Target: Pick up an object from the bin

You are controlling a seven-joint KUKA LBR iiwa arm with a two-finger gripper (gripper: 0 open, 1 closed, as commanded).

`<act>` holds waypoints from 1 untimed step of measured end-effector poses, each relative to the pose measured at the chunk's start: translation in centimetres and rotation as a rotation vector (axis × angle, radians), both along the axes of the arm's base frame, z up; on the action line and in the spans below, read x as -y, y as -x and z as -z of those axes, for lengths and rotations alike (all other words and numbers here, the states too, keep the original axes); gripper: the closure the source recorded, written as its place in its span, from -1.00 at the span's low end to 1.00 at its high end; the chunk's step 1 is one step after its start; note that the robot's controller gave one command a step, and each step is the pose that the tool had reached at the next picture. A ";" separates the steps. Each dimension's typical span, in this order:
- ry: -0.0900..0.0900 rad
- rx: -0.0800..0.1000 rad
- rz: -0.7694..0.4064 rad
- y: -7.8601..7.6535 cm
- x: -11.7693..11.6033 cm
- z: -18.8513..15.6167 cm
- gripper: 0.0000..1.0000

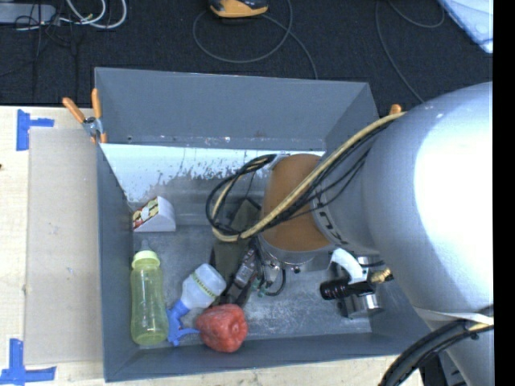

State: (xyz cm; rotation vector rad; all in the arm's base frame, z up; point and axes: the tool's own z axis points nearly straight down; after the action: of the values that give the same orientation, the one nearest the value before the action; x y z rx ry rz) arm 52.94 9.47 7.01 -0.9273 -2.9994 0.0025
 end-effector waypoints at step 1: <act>0.001 0.000 -0.110 1.0 -1.6 0.0 1.00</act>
Offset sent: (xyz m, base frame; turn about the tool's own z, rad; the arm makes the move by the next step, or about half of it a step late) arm 0.0000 0.0000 0.0000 0.0000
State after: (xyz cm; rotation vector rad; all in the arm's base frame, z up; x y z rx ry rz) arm 51.95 11.05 6.99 -0.7617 -3.0458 0.0045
